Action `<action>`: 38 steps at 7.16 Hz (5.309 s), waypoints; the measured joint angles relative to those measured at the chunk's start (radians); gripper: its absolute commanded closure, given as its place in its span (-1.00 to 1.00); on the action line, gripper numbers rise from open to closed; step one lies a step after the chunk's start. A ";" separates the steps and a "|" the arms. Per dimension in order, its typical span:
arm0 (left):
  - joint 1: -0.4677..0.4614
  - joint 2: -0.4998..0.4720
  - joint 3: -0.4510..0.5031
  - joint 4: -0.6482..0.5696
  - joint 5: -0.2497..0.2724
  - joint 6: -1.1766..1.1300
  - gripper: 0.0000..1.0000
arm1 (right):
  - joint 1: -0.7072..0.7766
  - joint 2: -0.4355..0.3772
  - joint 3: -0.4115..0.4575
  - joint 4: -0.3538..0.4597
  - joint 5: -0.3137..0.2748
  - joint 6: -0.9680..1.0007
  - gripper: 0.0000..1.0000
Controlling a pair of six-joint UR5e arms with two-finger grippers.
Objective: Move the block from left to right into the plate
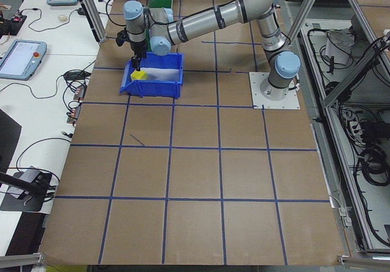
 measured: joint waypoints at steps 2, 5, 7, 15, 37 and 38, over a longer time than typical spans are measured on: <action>0.005 -0.041 0.006 0.065 0.005 0.051 -0.98 | 0.000 0.019 0.007 -0.013 0.016 0.073 -1.00; 0.007 -0.073 -0.013 0.124 0.010 0.081 0.15 | 0.000 0.019 0.029 -0.016 0.016 0.191 -0.99; 0.007 -0.070 -0.032 0.127 0.011 0.086 0.27 | 0.001 0.010 0.056 -0.016 0.021 0.294 -0.99; -0.119 0.228 -0.022 -0.181 -0.083 -0.342 0.27 | 0.001 0.009 0.067 -0.018 0.050 0.332 -0.97; -0.114 0.588 -0.125 -0.483 0.020 -0.384 -1.00 | -1.078 -0.133 0.387 -0.012 -0.352 -1.345 -1.00; -0.094 0.594 -0.119 -0.505 0.003 -0.355 -1.00 | -1.048 -0.149 0.380 -0.006 -0.340 -1.277 -1.00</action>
